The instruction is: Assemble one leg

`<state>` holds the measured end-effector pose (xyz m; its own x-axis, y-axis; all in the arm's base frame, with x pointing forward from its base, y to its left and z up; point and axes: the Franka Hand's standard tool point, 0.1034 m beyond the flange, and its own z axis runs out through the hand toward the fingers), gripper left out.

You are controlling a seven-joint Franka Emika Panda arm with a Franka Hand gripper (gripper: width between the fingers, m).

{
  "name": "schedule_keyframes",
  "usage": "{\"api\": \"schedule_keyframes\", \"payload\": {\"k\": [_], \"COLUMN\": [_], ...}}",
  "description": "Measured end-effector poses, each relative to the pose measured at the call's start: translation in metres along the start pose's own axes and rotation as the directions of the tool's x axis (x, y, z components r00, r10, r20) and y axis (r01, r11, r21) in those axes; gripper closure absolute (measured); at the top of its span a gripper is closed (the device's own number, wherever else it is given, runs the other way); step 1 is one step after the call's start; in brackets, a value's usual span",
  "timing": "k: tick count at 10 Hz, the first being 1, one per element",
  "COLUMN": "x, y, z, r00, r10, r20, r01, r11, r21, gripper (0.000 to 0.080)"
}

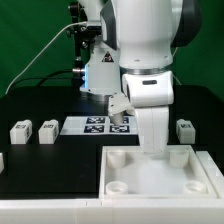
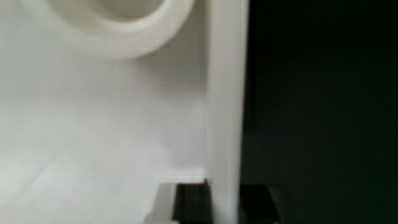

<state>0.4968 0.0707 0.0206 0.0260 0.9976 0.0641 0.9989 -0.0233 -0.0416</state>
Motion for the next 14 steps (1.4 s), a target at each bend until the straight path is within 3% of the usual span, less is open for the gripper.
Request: {"api": "schedule_keyframes", "payload": {"k": [3, 7, 9, 10, 11, 12, 14], "x": [0.0008, -0.0002, -0.0007, -0.0009, -0.0012, -0.0014, -0.002], "y": [0.0001, -0.0001, -0.0001, -0.0001, -0.0002, -0.0002, -0.0002], "z": [0.0045, 0.0047, 0.0047, 0.0048, 0.0048, 0.0048, 0.0048], "r00": [1.0, 1.0, 1.0, 1.0, 1.0, 1.0, 1.0], "r10": [0.012, 0.013, 0.014, 0.014, 0.015, 0.015, 0.016], "r20": [0.003, 0.003, 0.003, 0.003, 0.003, 0.003, 0.003], "r01": [-0.012, -0.013, -0.014, -0.014, -0.015, -0.015, -0.016], "r11": [1.0, 1.0, 1.0, 1.0, 1.0, 1.0, 1.0], "r21": [0.024, 0.024, 0.025, 0.025, 0.025, 0.025, 0.025], "gripper": [0.0739, 0.0739, 0.0424, 0.0424, 0.0247, 0.017, 0.0154]}}
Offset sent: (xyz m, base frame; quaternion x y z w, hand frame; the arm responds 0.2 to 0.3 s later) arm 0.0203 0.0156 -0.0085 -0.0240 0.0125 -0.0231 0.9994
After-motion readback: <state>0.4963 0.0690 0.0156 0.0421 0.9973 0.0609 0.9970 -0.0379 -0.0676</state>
